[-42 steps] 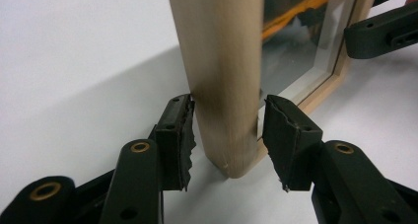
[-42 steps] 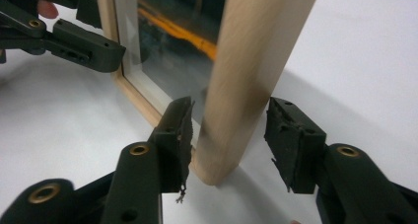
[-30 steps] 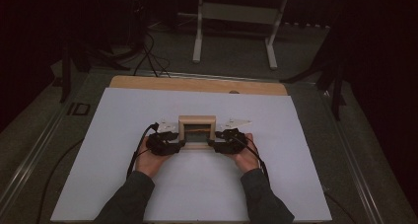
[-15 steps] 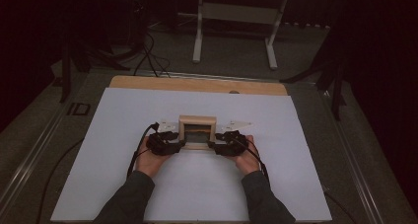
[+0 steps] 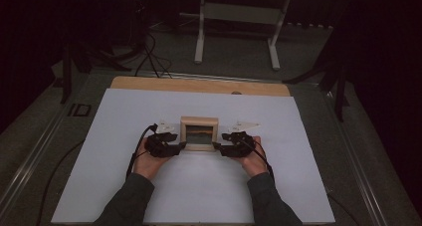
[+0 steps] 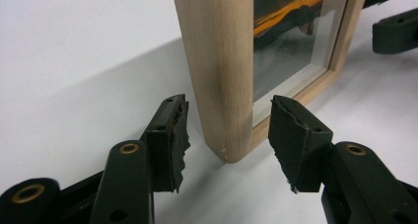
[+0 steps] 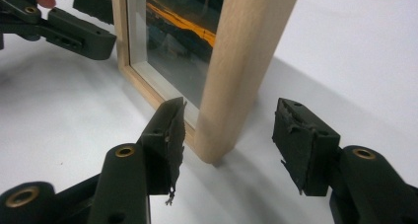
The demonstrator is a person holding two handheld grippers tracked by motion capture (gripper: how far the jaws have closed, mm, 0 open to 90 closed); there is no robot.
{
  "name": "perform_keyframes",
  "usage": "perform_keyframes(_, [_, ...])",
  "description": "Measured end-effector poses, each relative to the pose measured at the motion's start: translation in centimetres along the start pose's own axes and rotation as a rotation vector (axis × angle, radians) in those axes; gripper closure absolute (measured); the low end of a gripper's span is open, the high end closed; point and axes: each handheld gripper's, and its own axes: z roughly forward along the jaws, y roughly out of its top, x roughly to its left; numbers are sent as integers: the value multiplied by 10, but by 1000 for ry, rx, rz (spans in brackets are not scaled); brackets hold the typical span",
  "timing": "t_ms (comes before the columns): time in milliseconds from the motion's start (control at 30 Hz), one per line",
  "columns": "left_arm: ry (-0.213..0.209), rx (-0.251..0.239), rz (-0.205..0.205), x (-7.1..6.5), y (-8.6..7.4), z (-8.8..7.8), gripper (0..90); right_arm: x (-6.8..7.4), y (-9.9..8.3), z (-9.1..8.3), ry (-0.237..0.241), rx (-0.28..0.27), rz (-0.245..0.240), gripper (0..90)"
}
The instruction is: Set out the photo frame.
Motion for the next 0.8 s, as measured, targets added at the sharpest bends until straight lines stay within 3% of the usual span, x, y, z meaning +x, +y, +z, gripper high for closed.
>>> perform_keyframes(467, [24, -2, -7, 9, -8, -25, 483, -2, -5, -21, -16, -5, -21, 443])
perform_keyframes(800, [53, 5, -2, 15, -17, -40, 471, -5, -19, -35, -35, 2, -21, 429])
